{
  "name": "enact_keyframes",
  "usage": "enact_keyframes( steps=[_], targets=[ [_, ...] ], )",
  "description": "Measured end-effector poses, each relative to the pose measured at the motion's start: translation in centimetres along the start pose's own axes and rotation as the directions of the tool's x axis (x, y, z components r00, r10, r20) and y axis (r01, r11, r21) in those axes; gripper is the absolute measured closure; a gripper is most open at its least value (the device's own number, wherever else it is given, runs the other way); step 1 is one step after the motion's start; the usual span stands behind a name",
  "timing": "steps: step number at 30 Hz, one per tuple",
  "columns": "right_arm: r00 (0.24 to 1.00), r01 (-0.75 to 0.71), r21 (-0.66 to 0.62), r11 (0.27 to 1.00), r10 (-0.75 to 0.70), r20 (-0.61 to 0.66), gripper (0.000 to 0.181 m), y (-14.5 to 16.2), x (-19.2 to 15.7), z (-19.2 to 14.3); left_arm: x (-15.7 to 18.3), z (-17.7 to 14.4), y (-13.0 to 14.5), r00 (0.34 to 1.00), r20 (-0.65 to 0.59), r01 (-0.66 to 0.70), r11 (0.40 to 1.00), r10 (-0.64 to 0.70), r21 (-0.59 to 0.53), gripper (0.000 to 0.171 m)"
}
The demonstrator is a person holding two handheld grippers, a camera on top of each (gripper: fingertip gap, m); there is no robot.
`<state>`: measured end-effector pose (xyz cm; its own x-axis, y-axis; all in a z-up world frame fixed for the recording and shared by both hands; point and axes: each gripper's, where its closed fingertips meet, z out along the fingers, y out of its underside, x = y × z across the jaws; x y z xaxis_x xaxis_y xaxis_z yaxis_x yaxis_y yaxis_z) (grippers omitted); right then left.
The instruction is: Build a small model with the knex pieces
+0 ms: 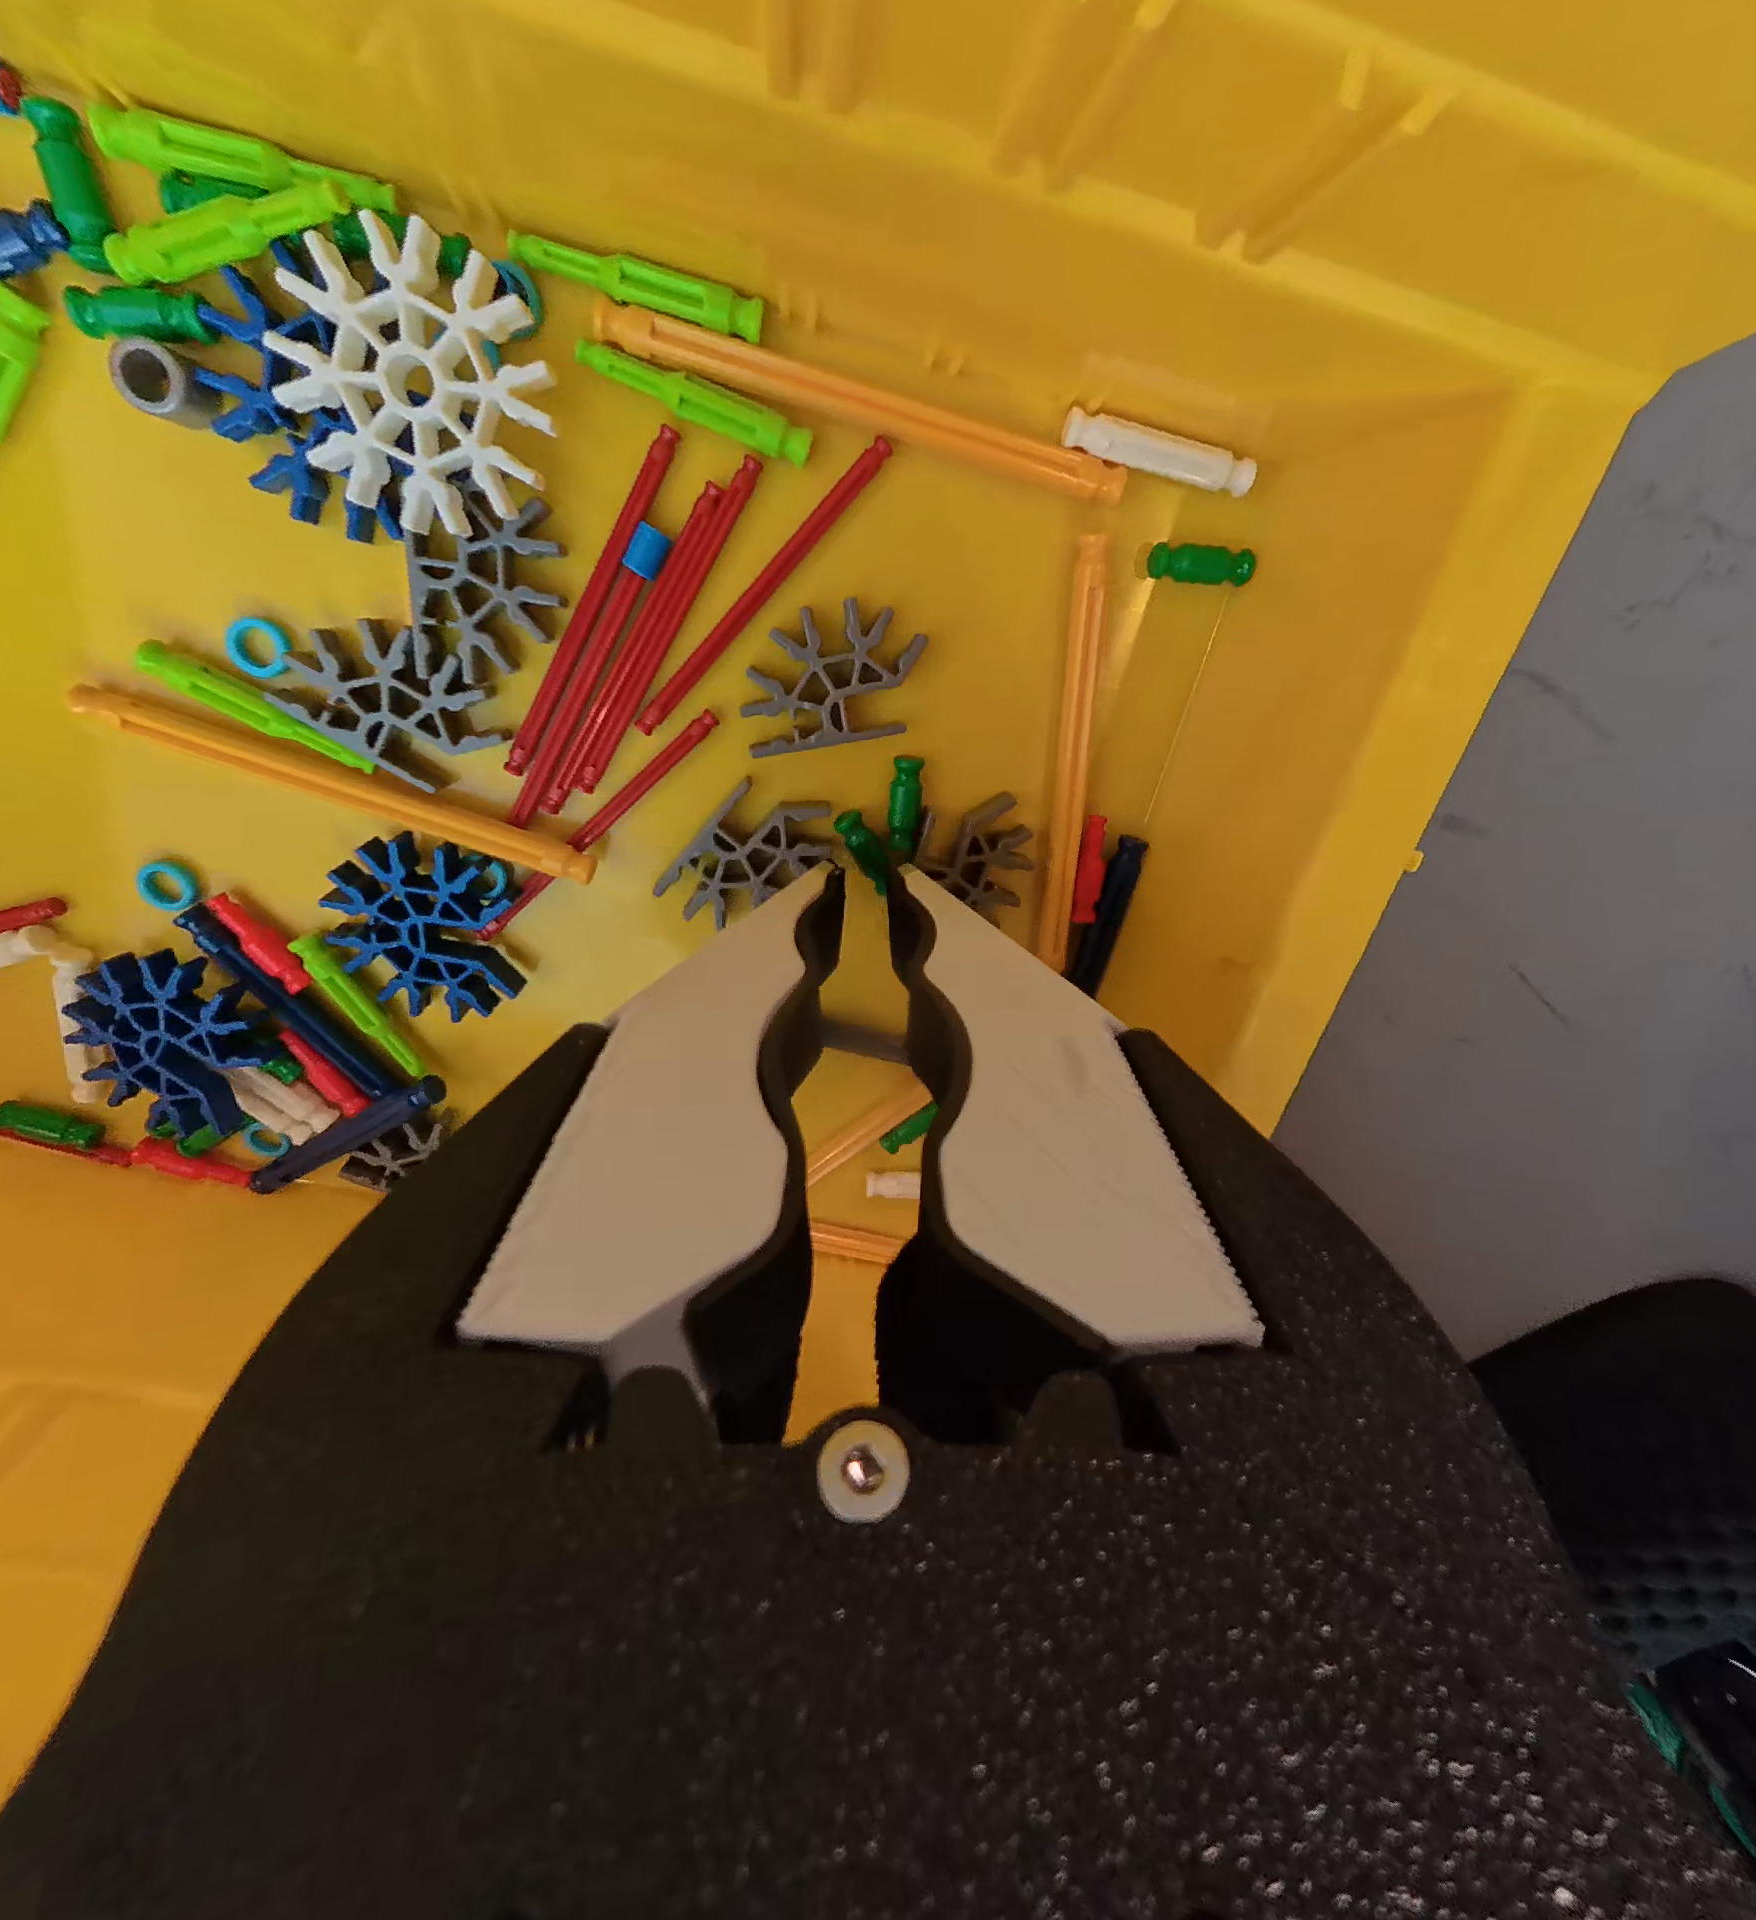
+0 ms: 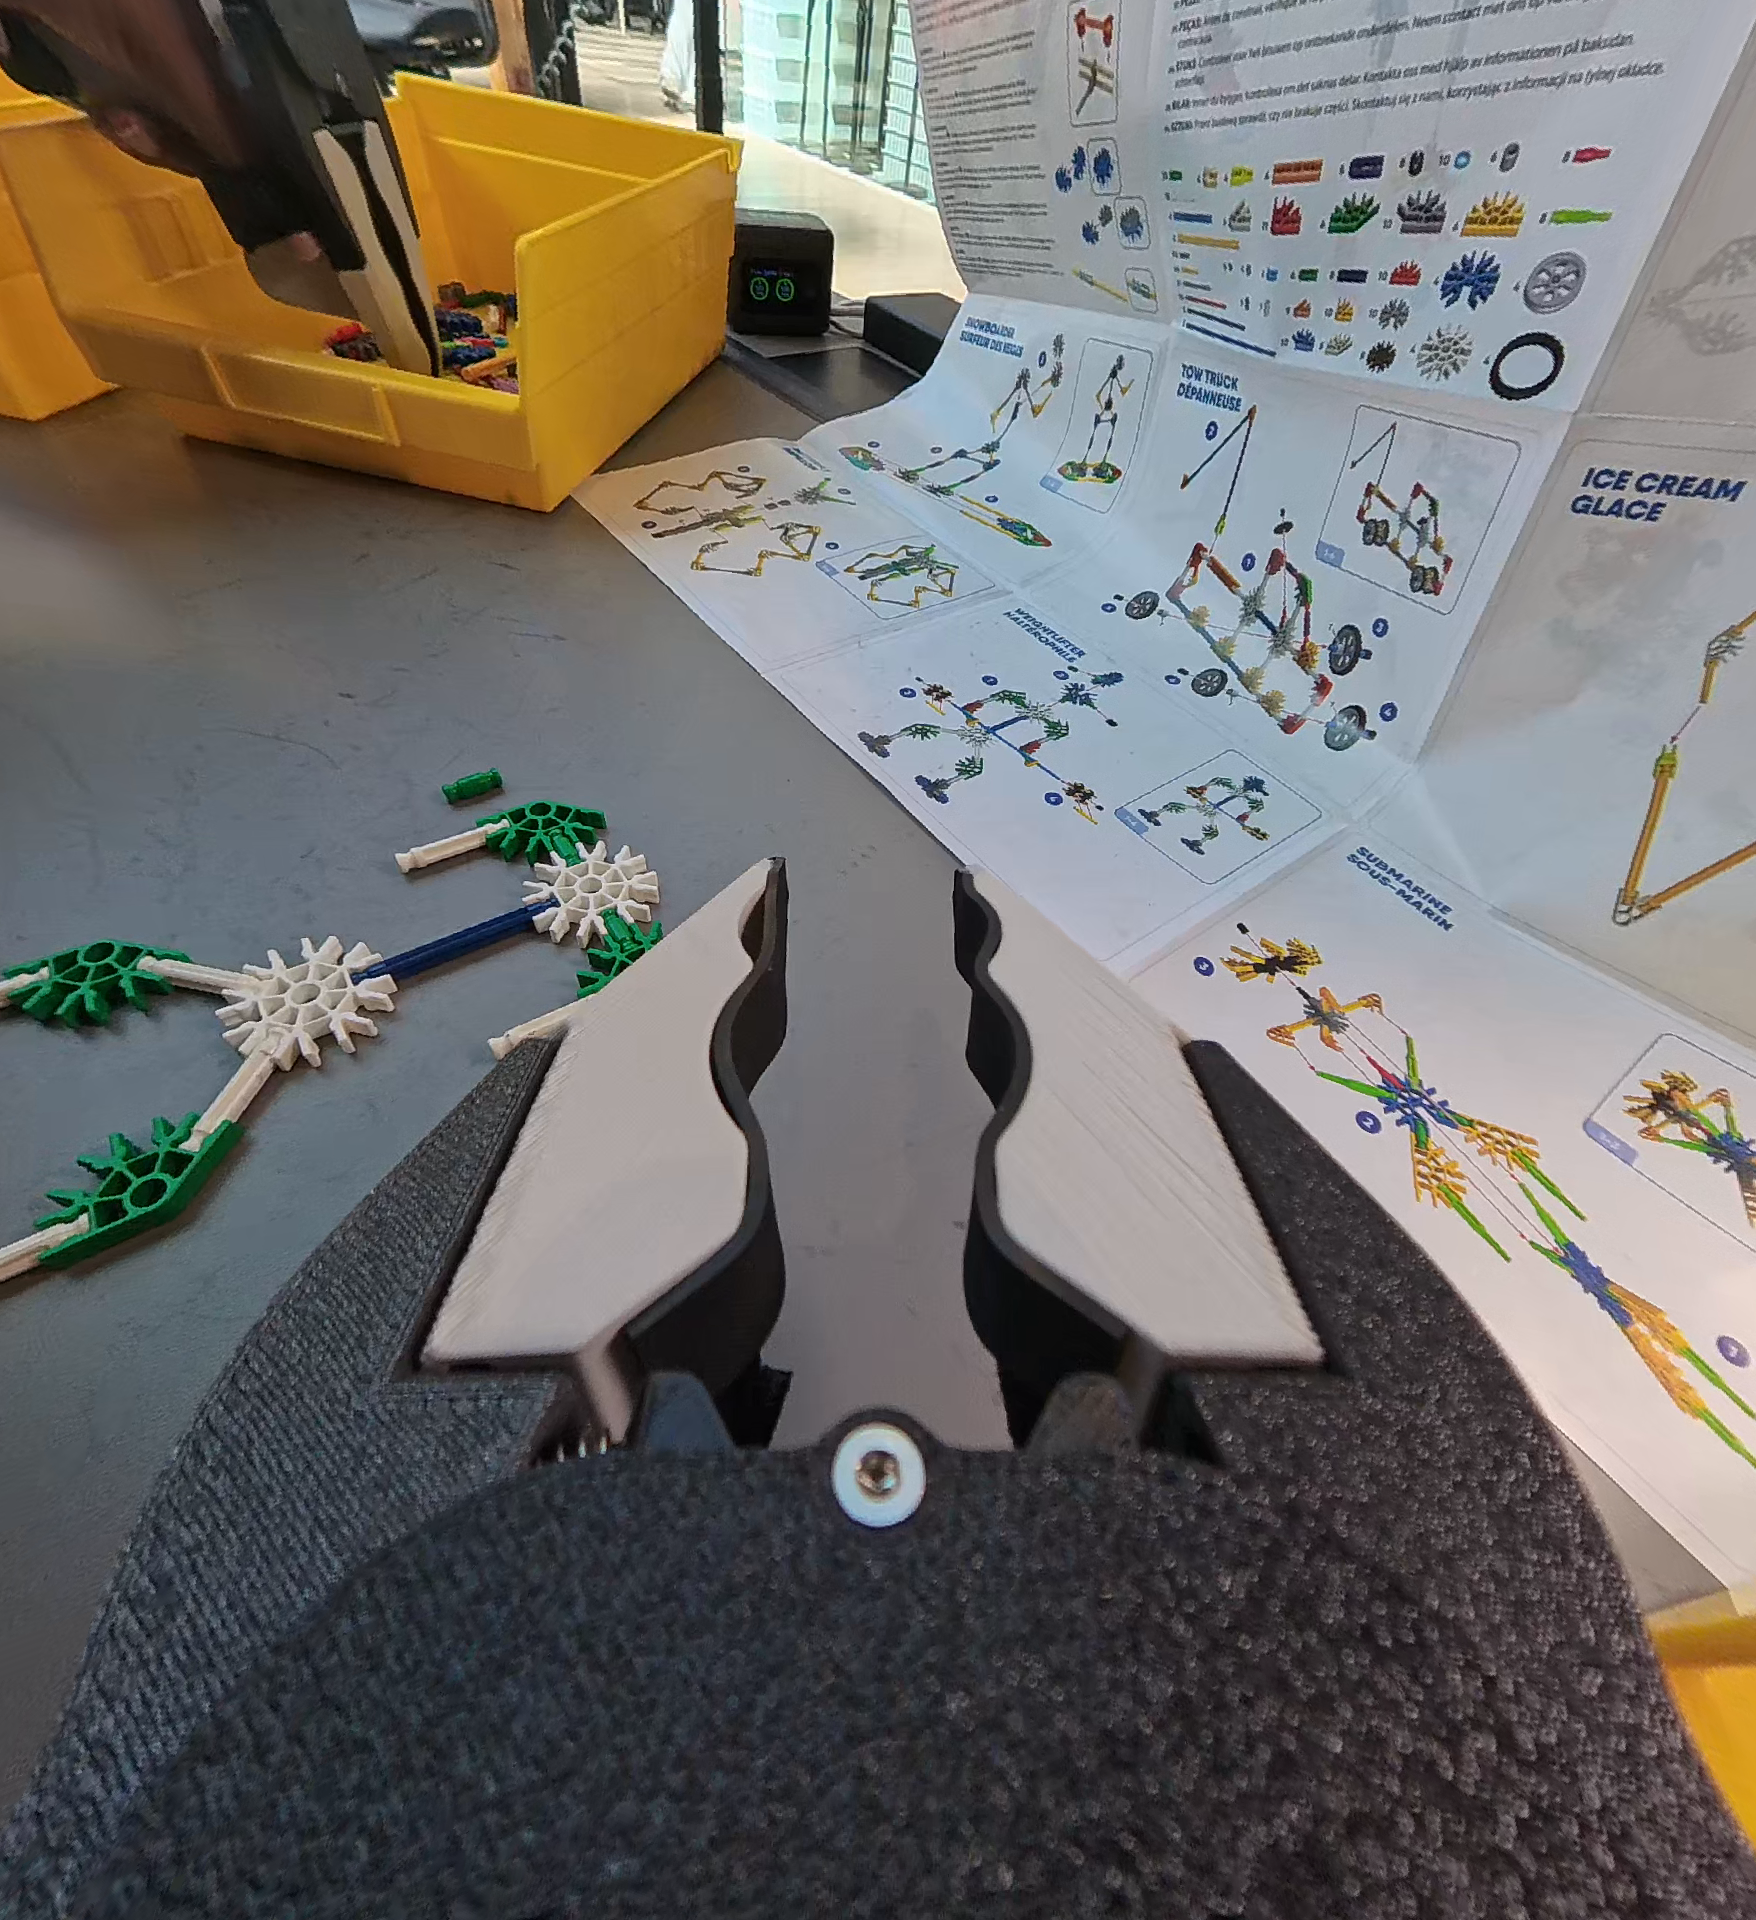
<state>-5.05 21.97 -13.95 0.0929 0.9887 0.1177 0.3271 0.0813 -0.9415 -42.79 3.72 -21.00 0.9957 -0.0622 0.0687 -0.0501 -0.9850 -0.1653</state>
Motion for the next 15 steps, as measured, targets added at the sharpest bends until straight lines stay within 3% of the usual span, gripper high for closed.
enact_keyframes(
  steps=[7, 15],
  targets=[
    [1.0, 0.005, -0.005, 1.0, -0.005, 0.003, 0.151, 0.07, -0.1, 0.08, 0.59, 0.08, 0.88, 0.998, 0.046, -0.04, 0.999, 0.04, -0.008, 0.165],
    [1.0, 0.009, -0.011, 1.0, -0.008, 0.006, 0.151, 0.16, -0.17, 0.1, 0.23, 0.19, -0.06, 0.999, 0.043, -0.032, 0.999, 0.032, -0.002, 0.165]
  ],
)
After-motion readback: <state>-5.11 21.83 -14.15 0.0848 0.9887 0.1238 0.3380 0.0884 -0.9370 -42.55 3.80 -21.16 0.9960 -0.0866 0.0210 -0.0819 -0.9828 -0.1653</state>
